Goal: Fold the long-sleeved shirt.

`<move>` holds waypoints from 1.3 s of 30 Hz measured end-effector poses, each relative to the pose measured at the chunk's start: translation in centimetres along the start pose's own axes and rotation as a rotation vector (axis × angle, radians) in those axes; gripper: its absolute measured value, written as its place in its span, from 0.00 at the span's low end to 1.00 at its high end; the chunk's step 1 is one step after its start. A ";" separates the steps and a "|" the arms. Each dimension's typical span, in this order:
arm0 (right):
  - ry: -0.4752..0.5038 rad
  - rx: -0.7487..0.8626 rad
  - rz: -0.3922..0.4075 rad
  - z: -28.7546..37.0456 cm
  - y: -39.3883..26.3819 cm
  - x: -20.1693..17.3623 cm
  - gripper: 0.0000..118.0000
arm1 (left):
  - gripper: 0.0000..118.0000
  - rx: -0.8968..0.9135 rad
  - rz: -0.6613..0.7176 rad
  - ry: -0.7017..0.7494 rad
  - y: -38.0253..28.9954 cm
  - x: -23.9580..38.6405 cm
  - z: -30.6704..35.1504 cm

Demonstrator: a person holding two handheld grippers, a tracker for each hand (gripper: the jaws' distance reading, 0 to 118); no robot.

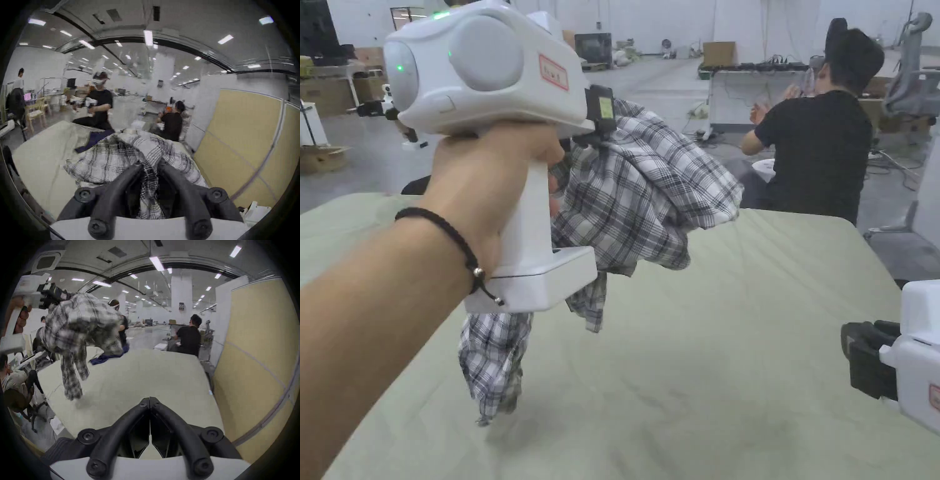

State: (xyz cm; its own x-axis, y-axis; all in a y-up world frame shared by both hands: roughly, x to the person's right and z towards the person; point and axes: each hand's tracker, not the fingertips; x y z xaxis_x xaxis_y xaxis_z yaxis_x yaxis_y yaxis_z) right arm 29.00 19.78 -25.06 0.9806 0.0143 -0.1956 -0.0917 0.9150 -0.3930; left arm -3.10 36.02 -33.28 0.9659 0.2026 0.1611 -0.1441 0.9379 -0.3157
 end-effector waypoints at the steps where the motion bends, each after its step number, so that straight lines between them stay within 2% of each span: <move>1: -0.014 0.000 -0.004 0.5 -0.3 0.6 0.00 | 0.06 -0.022 0.005 -0.031 -1.0 1.1 -0.8; 5: -0.063 -0.032 -0.038 1.1 -2.4 2.6 0.00 | 0.06 -0.155 0.004 -0.084 -8.5 5.2 -5.7; 10: -0.090 -0.128 -0.102 -0.1 -6.2 3.6 0.00 | 0.06 -0.449 -0.037 -0.056 -22.2 7.5 -13.5; 14: -0.094 -0.208 -0.214 -2.1 -8.6 3.2 0.00 | 0.07 -0.618 -0.076 -0.035 -29.9 7.3 -17.2; 15: -0.068 -0.210 -0.237 -2.5 -8.9 2.9 0.00 | 0.11 -0.616 -0.064 -0.033 -30.4 6.9 -17.6; 16: -0.059 -0.211 -0.243 -2.8 -8.9 2.4 0.00 | 0.20 -0.610 -0.062 -0.031 -30.2 6.5 -17.7; 17: -0.052 -0.210 -0.244 -3.1 -8.9 1.9 0.00 | 0.34 -0.608 -0.053 -0.049 -29.4 6.1 -17.3; 18: -0.032 -0.199 -0.242 -3.2 -8.7 1.4 0.00 | 0.64 -0.585 -0.050 -0.098 -28.2 5.9 -16.3; 19: -0.011 -0.187 -0.235 -3.3 -8.7 1.0 0.00 | 0.81 -0.557 -0.066 -0.136 -27.1 5.4 -15.1; 20: 0.001 -0.180 -0.224 -3.4 -8.6 0.5 0.00 | 0.89 -0.524 -0.082 -0.157 -25.8 4.8 -13.5; 21: 0.003 -0.179 -0.219 -3.5 -8.7 0.1 0.00 | 0.89 -0.478 -0.085 -0.154 -24.5 3.9 -11.5; 23: 0.021 -0.186 -0.206 -3.6 -9.0 -0.2 0.00 | 0.86 -0.399 -0.068 -0.128 -22.7 2.0 -7.7; 24: 0.023 -0.186 -0.204 -3.7 -9.2 -0.4 0.00 | 0.80 -0.399 -0.059 -0.110 -22.2 0.8 -6.0; 25: 0.023 -0.189 -0.201 -3.7 -9.3 -0.4 0.00 | 0.69 -0.391 -0.031 -0.094 -22.3 -0.4 -4.9; 26: 0.023 -0.195 -0.196 -3.8 -9.6 -0.5 0.00 | 0.48 -0.378 0.001 -0.081 -22.5 -1.5 -3.6; 27: 0.023 -0.204 -0.193 -3.9 -9.8 -0.6 0.00 | 0.01 -0.389 0.001 -0.078 -23.1 -2.4 -3.0; 30: 0.031 -0.220 -0.189 -4.0 -10.1 -0.6 0.00 | 0.00 -0.429 -0.066 -0.025 -25.3 -3.6 -2.4; 35: 0.030 -0.234 -0.194 -3.8 -10.6 -0.2 0.00 | 0.00 -0.532 -0.020 -0.055 -28.2 -3.8 -3.6; 36: 0.025 -0.237 -0.197 -3.7 -10.8 -0.1 0.00 | 0.03 -0.551 -0.006 -0.056 -28.8 -3.7 -4.2; 37: 0.022 -0.241 -0.197 -3.6 -10.9 0.0 0.00 | 0.15 -0.561 -0.008 -0.048 -29.3 -3.5 -4.9; 38: 0.017 -0.245 -0.199 -3.6 -11.0 0.2 0.00 | 0.38 -0.577 -0.013 -0.047 -30.2 -3.4 -5.5; 39: 0.011 -0.249 -0.202 -3.6 -11.1 0.4 0.00 | 0.70 -0.606 -0.031 -0.044 -30.8 -3.1 -6.4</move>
State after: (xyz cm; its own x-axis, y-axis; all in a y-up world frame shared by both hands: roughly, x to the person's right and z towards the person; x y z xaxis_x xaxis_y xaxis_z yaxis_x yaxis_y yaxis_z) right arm 29.82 8.21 -24.00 0.9814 -0.1633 -0.1009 0.0635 0.7722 -0.6322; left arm -0.25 4.65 -30.04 0.9560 0.2016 0.2131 0.0442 0.6191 -0.7841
